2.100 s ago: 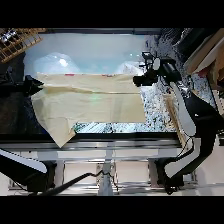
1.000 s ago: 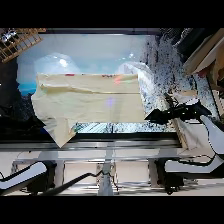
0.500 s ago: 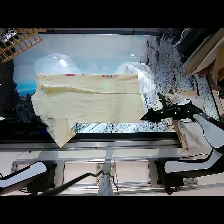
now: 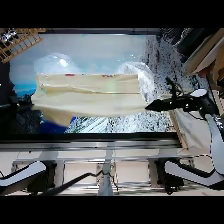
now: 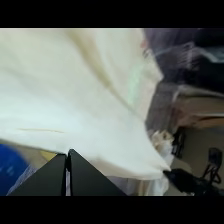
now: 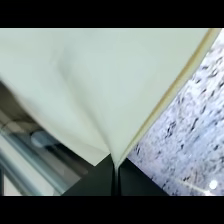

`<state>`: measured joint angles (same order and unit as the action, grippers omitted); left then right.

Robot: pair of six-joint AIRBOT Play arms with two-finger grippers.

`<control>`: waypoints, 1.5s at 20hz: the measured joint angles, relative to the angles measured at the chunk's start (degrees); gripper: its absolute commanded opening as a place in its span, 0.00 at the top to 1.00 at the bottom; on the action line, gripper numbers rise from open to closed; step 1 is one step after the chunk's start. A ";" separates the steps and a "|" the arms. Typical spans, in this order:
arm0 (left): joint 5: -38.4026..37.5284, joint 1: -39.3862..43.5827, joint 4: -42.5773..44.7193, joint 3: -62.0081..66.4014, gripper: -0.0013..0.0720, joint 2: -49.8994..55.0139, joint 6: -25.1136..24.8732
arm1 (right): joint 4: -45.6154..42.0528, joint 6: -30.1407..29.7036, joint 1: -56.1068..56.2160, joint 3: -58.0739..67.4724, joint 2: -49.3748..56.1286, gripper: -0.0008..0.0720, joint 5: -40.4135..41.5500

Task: Fold the clothes and pants, and hang the long-sleeved shirts on hangers.

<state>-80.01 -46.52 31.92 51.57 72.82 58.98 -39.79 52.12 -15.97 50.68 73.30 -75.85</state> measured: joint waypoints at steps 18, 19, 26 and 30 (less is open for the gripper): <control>25.24 15.50 -22.62 16.57 0.40 27.47 1.46 | -4.66 15.10 11.34 35.67 31.06 0.22 18.67; 24.37 14.53 -22.75 16.83 0.41 27.61 1.38 | -6.51 16.63 10.43 35.95 31.39 0.22 16.63; 15.19 11.41 -19.98 17.40 0.61 25.66 -3.85 | -6.93 18.23 8.76 34.49 34.71 0.33 8.72; 13.70 14.53 -11.65 17.42 0.95 24.83 -4.98 | -3.02 14.82 11.65 34.60 37.11 0.97 12.11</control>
<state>-66.30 -31.99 20.27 68.99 97.65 54.00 -42.81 66.94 -4.32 85.27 110.41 -63.75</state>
